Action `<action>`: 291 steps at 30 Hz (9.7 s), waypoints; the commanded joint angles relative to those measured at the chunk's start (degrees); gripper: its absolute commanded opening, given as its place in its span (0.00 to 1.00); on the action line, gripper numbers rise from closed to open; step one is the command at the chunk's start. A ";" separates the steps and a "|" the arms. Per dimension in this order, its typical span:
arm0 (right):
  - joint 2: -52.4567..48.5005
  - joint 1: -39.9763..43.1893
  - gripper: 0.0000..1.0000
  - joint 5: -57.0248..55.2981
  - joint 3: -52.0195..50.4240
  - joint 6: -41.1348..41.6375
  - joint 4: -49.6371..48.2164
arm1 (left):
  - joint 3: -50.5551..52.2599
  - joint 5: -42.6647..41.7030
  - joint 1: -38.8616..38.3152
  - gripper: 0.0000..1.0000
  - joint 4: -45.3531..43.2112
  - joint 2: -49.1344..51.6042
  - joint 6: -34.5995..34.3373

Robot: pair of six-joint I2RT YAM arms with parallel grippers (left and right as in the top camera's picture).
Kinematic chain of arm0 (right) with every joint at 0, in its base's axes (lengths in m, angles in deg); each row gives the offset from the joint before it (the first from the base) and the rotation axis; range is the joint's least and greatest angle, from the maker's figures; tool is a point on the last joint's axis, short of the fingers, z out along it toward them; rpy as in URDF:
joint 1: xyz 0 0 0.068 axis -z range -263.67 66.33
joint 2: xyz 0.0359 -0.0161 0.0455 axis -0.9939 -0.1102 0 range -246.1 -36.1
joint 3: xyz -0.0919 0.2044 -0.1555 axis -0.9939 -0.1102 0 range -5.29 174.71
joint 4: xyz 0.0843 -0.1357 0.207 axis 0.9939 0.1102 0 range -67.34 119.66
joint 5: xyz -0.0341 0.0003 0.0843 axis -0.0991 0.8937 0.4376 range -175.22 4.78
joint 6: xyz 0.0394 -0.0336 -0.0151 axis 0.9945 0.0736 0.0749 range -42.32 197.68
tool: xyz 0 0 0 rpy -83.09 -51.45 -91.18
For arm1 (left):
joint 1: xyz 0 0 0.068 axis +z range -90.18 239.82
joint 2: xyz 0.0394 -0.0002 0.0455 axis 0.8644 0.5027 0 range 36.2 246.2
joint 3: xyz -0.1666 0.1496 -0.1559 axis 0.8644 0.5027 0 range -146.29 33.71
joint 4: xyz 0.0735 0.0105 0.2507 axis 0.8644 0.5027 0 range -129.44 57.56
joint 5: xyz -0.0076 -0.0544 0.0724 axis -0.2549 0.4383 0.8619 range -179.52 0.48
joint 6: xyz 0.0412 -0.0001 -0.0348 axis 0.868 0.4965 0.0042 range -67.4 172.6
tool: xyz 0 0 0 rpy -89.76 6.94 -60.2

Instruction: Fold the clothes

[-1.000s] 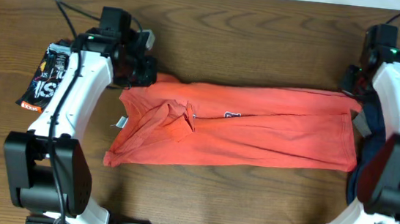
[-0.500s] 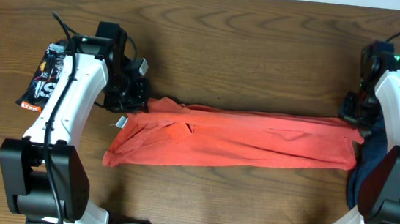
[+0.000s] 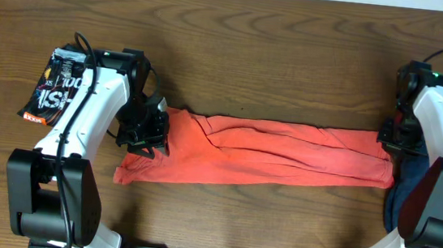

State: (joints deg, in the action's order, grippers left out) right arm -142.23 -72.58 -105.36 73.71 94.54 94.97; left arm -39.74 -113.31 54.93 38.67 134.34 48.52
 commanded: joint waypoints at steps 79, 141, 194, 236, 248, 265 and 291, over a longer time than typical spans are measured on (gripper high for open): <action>0.04 7.10 0.01 22.95 -19.54 -17.29 -32.28 | 9.81 6.54 -6.27 0.61 -22.91 -21.79 -4.85; 11.41 -29.20 0.63 12.00 -6.71 7.96 -12.50 | 12.22 15.87 -2.34 0.99 -27.32 -5.07 -5.60; 11.47 -17.49 0.63 8.79 -6.80 3.19 -9.03 | -13.14 8.57 -26.18 0.06 -14.43 6.56 -25.68; 3.52 -54.25 0.74 35.87 -6.80 -16.61 -35.17 | -17.29 12.31 13.62 0.59 -9.27 -7.26 -17.97; 7.82 -52.74 0.04 25.33 -6.32 -3.98 -22.62 | -16.76 12.28 13.70 0.60 -8.87 -7.26 -17.53; 9.44 -45.42 0.14 12.26 -15.91 6.29 -12.94 | -16.63 10.82 9.01 0.61 -4.85 -7.21 -14.34; 5.70 -48.43 0.17 33.55 -16.15 -7.19 -16.35 | -3.58 3.91 -11.89 0.61 -25.07 11.76 -10.91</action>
State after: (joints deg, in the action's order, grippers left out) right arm -136.26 -121.30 -66.17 60.57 87.16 77.00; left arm -43.66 -109.10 43.57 13.25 143.90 36.41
